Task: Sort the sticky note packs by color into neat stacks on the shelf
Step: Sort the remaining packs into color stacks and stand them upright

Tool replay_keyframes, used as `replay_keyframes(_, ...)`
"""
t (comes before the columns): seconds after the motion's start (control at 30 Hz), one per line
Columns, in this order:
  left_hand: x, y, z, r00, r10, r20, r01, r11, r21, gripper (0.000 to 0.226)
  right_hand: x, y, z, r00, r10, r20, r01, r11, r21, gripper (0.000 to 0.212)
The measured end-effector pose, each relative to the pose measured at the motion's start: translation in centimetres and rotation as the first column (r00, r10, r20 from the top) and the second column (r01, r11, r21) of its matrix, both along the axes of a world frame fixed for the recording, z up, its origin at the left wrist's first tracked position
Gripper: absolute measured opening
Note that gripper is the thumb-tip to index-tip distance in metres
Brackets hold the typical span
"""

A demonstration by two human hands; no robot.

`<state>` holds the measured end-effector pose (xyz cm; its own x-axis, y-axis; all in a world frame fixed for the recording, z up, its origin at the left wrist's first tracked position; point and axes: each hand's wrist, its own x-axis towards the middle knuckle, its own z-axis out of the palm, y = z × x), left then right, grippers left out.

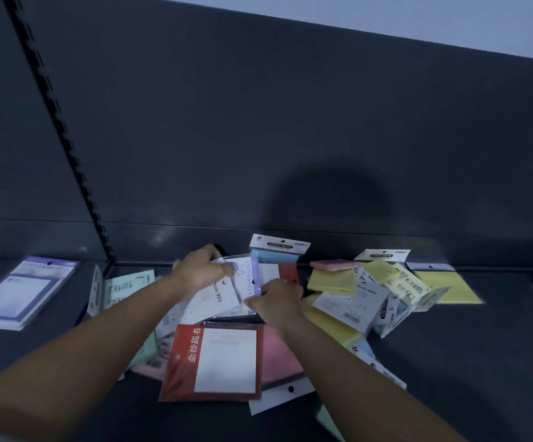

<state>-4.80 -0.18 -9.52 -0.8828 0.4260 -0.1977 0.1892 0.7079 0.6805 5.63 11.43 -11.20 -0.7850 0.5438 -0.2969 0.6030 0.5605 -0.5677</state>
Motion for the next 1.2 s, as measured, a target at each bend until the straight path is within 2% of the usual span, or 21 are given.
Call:
replay_keyframes(0.1,-0.3,0.2,0.3,0.993,0.071,0.096,-0.088,0.978,0.191,0.03,-0.1,0.3,0.1,0.977,-0.091,-0.193,0.049,0.976,-0.21,0.017)
replay_keyframes(0.17,-0.2,0.1,1.2,0.982,0.045,0.185,-0.107,0.933,0.344,0.024,0.2,0.6,0.7,0.935,-0.139,-0.326,0.037,0.952,-0.303,0.006)
replay_keyframes(0.23,-0.1,-0.2,2.1,0.971,-0.022,0.24,-0.09,0.89,0.447,0.023,0.4,1.4,1.6,0.854,-0.203,-0.479,0.032,0.94,-0.341,0.01)
replay_keyframes(0.33,0.6,-0.7,4.1,0.988,-0.045,0.145,-0.048,0.813,0.58,0.027,0.5,2.5,3.9,0.679,-0.333,-0.654,-0.013,0.886,-0.464,0.014)
replay_keyframes(0.4,1.1,-1.1,5.2,0.993,0.005,0.118,-0.085,0.727,0.681,0.022,0.2,2.7,5.4,0.618,-0.447,-0.647,-0.09,0.777,-0.623,0.012)
replay_keyframes(0.47,1.8,-1.9,6.3,0.984,0.102,0.147,-0.178,0.644,0.744,0.021,-0.3,2.1,6.3,0.655,-0.485,-0.579,-0.211,0.618,-0.757,0.015)
replay_keyframes(0.53,2.2,-3.1,6.8,0.957,0.209,0.203,-0.289,0.592,0.752,0.023,-0.8,0.5,6.4,0.759,-0.382,-0.527,-0.317,0.49,-0.812,0.011)
replay_keyframes(0.57,2.4,-4.0,6.8,0.939,0.251,0.235,-0.339,0.573,0.746,0.024,-1.0,-0.5,6.3,0.807,-0.295,-0.512,-0.343,0.471,-0.813,0.011)
replay_keyframes(0.63,2.4,-6.2,6.5,0.905,0.32,0.282,-0.42,0.557,0.716,0.024,-1.5,-2.8,5.6,0.854,-0.144,-0.501,-0.376,0.495,-0.783,0.017)
replay_keyframes(0.7,2.1,-9.2,5.7,0.863,0.417,0.287,-0.492,0.559,0.667,0.024,-2.1,-5.3,4.9,0.872,-0.094,-0.481,-0.369,0.521,-0.77,0.019)
replay_keyframes(0.77,1.3,-13.0,4.9,0.798,0.532,0.282,-0.568,0.51,0.646,0.025,-3.0,-7.7,4.4,0.893,-0.115,-0.436,-0.31,0.545,-0.779,0.015)
replay_keyframes(0.83,0.0,-17.4,4.0,0.716,0.636,0.286,-0.642,0.44,0.629,0.024,-4.1,-10.1,4.1,0.896,-0.152,-0.417,-0.244,0.614,-0.75,0.009)
replay_keyframes(0.93,-1.9,-23.2,3.1,0.663,0.667,0.338,-0.715,0.432,0.55,0.017,-6.3,-13.6,3.9,0.87,-0.193,-0.454,-0.196,0.71,-0.677,0.009)
replay_keyframes(1.0,-3.2,-26.1,2.3,0.681,0.634,0.366,-0.716,0.472,0.515,0.02,-7.8,-16.0,3.8,0.846,-0.221,-0.485,-0.172,0.748,-0.641,0.014)
replay_keyframes(1.13,-5.4,-29.3,1.0,0.825,0.468,0.316,-0.565,0.689,0.454,0.031,-10.3,-21.2,2.8,0.822,-0.283,-0.495,-0.125,0.757,-0.641,0.019)
replay_keyframes(1.2,-6.5,-29.9,0.2,0.872,0.419,0.255,-0.49,0.755,0.435,0.03,-11.3,-23.7,2.0,0.823,-0.308,-0.478,-0.094,0.755,-0.649,0.015)
